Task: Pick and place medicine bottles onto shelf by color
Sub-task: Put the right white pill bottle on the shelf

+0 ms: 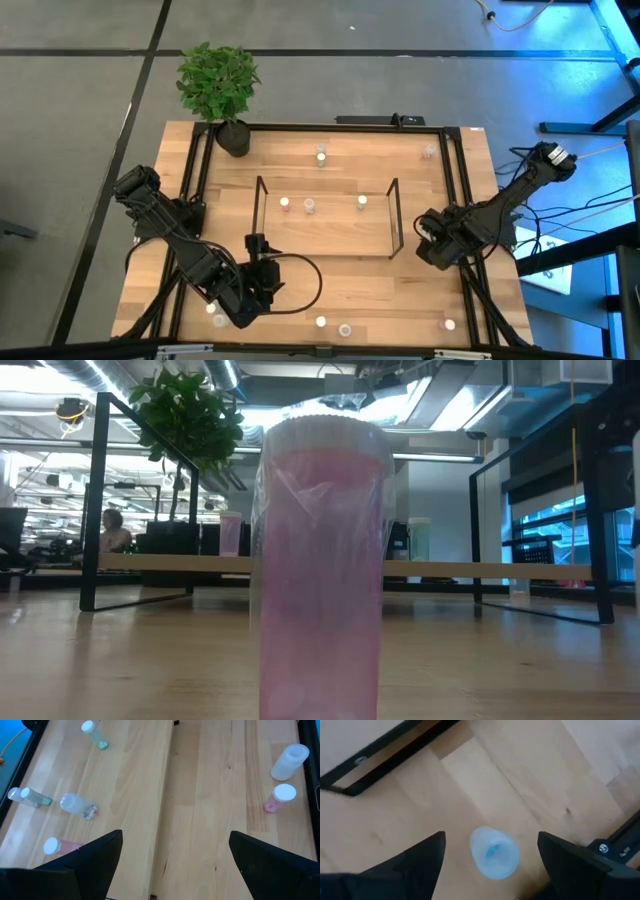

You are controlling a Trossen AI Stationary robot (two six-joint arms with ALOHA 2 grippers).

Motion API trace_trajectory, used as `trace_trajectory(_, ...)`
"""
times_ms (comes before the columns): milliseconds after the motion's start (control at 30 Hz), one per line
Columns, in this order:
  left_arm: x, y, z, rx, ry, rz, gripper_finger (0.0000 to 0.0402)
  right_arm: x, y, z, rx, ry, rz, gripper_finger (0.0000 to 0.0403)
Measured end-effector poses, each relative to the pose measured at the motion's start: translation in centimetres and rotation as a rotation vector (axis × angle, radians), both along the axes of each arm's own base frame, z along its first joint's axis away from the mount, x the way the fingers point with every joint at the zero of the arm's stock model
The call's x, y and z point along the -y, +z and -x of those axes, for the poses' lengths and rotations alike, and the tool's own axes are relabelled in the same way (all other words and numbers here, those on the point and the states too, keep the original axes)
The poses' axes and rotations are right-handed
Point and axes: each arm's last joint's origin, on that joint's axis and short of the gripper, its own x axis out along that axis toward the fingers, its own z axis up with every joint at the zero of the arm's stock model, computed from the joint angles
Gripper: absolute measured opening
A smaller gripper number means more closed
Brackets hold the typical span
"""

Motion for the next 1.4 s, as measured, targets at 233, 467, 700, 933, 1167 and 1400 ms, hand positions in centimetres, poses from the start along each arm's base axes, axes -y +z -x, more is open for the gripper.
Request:
trace_trajectory(233, 0.0, 0.0, 0.0, 0.000, 0.000, 0.001, 0.0360, 0.4, -0.7, -0.8, -0.070, -0.022, 0.003, 0.0319)
trace_trajectory(467, 0.0, 0.0, 0.0, 0.000, 0.000, 0.000, 0.0360, 0.5, -1.0, -1.2, -0.111, -0.023, -0.032, 0.0319)
trace_trajectory(700, 0.0, 0.0, 0.0, 0.000, 0.000, 0.000, 0.0360, 0.1, -1.1, -1.3, -0.150, -0.030, -0.135, 0.0319)
trace_trajectory(933, 0.0, 0.0, 0.0, 0.000, 0.000, 0.001, 0.0360, 0.2, -1.1, -1.3, -0.134, -0.029, -0.108, 0.0319)
trace_trajectory(1167, 0.0, 0.0, 0.0, 0.000, 0.000, 0.001, 0.0360, 0.4, -2.0, -1.1, -0.129, -0.039, -0.087, 0.0289)
trace_trajectory(1400, 0.0, 0.0, 0.0, 0.000, 0.000, 0.000, 0.0360, 0.5, -2.2, -1.1, -0.107, -0.047, -0.067, 0.0232)
